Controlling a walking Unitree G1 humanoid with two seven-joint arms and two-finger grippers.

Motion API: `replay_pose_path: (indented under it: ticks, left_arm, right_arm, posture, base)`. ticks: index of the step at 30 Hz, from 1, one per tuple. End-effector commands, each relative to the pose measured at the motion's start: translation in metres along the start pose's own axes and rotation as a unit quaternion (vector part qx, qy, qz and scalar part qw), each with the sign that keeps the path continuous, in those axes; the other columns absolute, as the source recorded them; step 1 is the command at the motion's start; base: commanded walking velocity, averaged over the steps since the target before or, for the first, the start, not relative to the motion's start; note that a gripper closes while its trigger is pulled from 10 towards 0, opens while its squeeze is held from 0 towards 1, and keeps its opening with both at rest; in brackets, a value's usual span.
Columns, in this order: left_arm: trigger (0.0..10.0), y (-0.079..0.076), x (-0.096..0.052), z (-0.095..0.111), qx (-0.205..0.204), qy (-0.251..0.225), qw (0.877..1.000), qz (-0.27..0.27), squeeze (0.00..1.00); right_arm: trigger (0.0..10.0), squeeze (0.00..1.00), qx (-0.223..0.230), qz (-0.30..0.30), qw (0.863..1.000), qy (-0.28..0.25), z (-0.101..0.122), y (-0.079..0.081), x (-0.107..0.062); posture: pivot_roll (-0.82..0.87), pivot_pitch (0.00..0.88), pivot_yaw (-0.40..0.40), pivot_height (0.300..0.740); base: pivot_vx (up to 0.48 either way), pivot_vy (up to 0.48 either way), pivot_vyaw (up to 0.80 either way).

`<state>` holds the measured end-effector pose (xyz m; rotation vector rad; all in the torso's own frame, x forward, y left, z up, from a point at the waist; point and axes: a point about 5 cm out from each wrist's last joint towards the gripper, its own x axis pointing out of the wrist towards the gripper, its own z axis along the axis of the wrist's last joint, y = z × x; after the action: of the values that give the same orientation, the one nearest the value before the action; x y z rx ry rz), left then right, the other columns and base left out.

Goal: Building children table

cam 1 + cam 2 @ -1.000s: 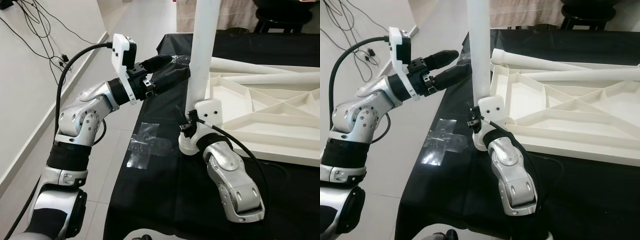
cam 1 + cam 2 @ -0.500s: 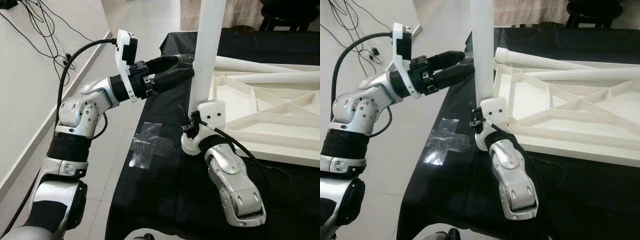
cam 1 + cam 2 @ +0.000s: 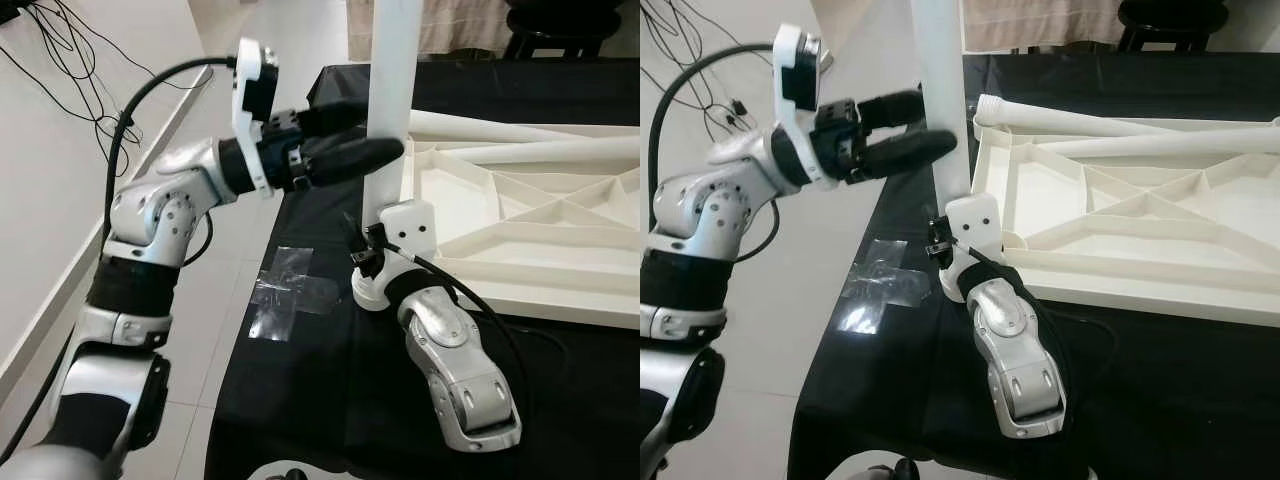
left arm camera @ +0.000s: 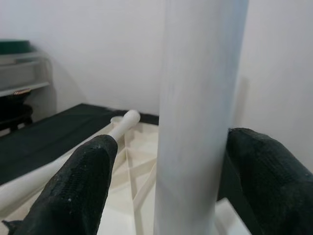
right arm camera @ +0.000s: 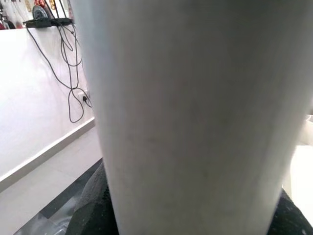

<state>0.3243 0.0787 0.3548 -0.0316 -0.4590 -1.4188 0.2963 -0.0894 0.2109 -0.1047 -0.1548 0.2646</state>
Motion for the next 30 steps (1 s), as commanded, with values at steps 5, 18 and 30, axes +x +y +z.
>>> replay_pose_path:
  ticks: [5, 18, 30]
  left_arm:
    - [10.0, -0.002, 0.014, -0.014, -0.009, 0.015, 1.0, -0.022, 0.0]
    - [0.0, -0.007, 0.027, -0.021, -0.024, 0.013, 0.998, -0.047, 0.0]
    - [0.0, -0.008, 0.028, -0.02, -0.019, 0.018, 0.998, -0.053, 0.0]
  right_arm:
    - [10.0, 0.0, 0.028, 0.001, 0.996, 0.079, -0.031, 0.004, -0.005]
    - [10.0, 0.0, 0.026, 0.001, 0.997, 0.078, -0.032, 0.004, -0.006]
    - [10.0, 1.0, 0.021, 0.015, 0.997, 0.068, -0.028, 0.001, -0.003]
  posture:
    - [0.03, 0.212, 0.152, 0.74]
    - [0.02, 0.206, 0.157, 0.74]
    - [0.02, 0.212, 0.137, 0.74]
  base:
    - [0.0, 0.0, 0.0]
    - [0.0, 0.0, 0.0]
    - [0.0, 0.0, 0.0]
